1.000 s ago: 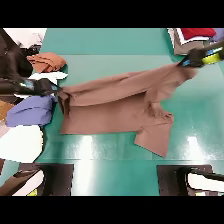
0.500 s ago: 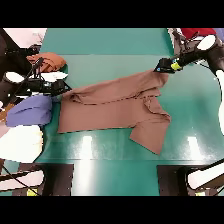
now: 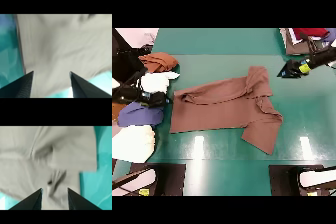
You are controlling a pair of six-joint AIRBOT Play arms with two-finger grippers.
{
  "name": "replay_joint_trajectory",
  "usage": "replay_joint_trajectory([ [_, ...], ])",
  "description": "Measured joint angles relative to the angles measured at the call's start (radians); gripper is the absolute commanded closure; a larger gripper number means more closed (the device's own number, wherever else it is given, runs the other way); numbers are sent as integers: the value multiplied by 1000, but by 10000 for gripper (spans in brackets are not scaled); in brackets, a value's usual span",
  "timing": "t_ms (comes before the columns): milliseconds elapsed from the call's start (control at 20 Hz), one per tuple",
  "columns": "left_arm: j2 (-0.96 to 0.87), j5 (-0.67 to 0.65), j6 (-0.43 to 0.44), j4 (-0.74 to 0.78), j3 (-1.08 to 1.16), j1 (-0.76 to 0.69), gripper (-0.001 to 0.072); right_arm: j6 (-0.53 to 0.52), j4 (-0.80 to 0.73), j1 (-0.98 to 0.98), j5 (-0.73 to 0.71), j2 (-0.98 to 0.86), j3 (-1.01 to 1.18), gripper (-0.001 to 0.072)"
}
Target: Fold the shirts.
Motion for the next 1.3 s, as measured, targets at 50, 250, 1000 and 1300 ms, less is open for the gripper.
replay_joint_trajectory([
  [50, 27, -1, -13, 13, -48, 3, 181, -4, 0, -12, 5, 37, -58, 343],
  [250, 84, -8, -43, 34, -207, 9, 181, -30, 3, -54, 12, 171, -258, 344],
  [1000, 102, 69, -84, 18, -360, 8, 181, -48, 4, -114, -25, 359, -543, 343],
  [1300, 117, 1, -82, 79, -261, 10, 181, -48, 2, -116, -20, 362, -547, 343],
])
